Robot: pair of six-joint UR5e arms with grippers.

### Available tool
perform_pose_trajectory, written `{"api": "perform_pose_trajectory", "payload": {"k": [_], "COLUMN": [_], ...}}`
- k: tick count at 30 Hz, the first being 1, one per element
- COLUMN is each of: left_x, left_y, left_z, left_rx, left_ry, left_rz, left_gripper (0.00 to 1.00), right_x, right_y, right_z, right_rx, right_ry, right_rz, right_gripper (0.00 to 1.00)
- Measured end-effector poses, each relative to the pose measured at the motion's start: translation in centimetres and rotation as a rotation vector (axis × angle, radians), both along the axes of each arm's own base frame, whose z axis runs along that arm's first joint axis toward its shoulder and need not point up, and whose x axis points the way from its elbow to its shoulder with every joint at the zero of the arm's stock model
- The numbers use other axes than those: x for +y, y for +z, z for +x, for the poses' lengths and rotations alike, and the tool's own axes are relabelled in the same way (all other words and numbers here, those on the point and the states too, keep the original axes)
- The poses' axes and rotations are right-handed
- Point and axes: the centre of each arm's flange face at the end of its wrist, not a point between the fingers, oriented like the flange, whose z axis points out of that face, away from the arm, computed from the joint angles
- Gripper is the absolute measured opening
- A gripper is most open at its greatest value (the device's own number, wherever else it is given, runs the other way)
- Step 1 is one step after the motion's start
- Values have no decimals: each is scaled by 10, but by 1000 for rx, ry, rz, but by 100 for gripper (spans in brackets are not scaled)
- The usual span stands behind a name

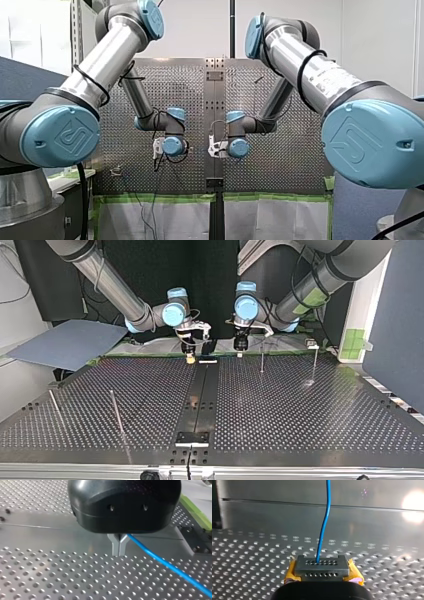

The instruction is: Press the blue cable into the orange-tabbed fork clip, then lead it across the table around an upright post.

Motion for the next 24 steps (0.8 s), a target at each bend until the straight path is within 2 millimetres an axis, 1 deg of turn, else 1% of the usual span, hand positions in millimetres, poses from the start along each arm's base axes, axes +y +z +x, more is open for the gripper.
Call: {"api": "perform_pose_trajectory", "payload": {"k": [7, 15, 21, 24], "left_x": [-7, -15, -21, -24], "left_y": [30, 64, 97, 118], "left_z": [-7, -19, -21, -19], "left_rx": [0, -3, -44, -69], "left_ry": [-8, -15, -26, -29], "left_rz": [-8, -2, -19, -31], "left_gripper": [0, 0, 0, 0], "right_x": [2, -1, -1, -1], "right_y": [40, 88, 123, 142], "right_z": [1, -1, -1, -2], "right_rx": [-10, -39, -70, -86], "right_ry": [5, 3, 2, 2], "right_rz": [-12, -51, -87, -108], "right_gripper": [0, 0, 0, 0]}}
